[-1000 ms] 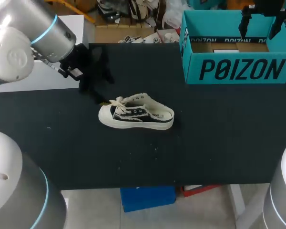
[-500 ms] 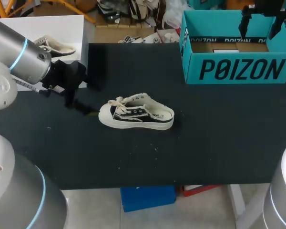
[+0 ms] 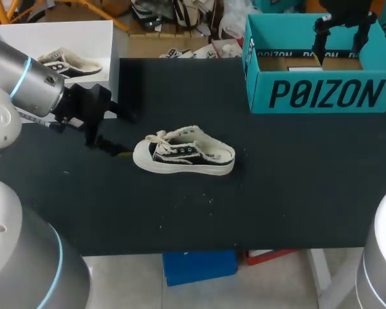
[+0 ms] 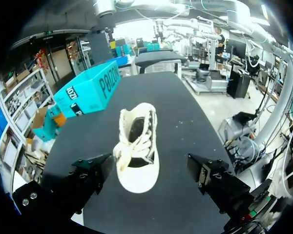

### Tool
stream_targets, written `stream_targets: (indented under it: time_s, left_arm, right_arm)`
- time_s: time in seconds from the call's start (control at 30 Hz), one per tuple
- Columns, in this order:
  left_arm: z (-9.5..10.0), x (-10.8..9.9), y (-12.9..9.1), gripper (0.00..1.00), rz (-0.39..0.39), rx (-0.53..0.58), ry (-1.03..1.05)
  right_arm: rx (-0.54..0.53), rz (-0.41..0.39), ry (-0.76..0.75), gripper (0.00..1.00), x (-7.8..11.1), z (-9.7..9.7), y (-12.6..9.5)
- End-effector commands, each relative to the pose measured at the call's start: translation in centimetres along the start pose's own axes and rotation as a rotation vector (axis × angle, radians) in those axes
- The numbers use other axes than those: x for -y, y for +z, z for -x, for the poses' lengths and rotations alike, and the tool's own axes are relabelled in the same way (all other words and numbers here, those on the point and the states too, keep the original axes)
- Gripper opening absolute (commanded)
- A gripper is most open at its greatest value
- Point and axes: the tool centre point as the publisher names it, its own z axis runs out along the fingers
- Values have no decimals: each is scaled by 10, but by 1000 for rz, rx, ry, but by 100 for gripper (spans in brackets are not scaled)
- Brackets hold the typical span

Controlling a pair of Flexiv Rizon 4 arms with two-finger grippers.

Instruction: Take the shoe out of the shoebox, open the shoe tongue, remove and reinsert the insole, then place the shoe into the shoebox

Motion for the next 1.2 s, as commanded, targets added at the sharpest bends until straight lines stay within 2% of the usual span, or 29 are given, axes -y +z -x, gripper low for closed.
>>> stream_targets:
  time_s: [0.03,0.2,0.27,0.3,0.33,0.37,0.4,0.53,0.9,0.93,1.0,1.07,1.2]
  left_arm:
    - [0,-1,0,100,-1,3,3]
    - [0,-1,0,100,-1,3,3]
    - [0,-1,0,100,-1,3,3]
    - [0,-1,0,100,-1,3,3]
    - [0,-1,0,100,-1,3,3]
    - [0,-1,0,100,-1,3,3]
    - [0,-1,0,100,-1,3,3]
    - [0,-1,0,100,-1,3,3]
    - [0,-1,0,100,-1,3,3]
    - [0,-1,0,100,-1,3,3]
    - [0,-1,0,100,-1,3,3]
    - [0,-1,0,100,-1,3,3]
    - [0,-1,0,100,-1,3,3]
  right_arm:
    - [135,116,-660,100,17,-2,0]
    - [135,116,-660,100,17,-2,0]
    - [88,216,-915,100,20,-32,-4]
    - [98,187,-1051,100,26,-47,-3]
    - [91,214,-1212,100,37,-63,-4]
    - [26,273,-1377,100,48,-81,-6]
    - [-34,269,-1420,100,66,-95,-8]
    - [-40,292,-1542,100,66,-95,-8]
    - [-41,293,-1544,100,66,-95,-8]
    - [-73,355,-1553,100,67,-102,-3]
    - [-97,413,-1579,100,68,-116,5]
    - [-121,523,-1592,100,68,-131,11]
    - [-132,617,-1605,100,69,-156,22]
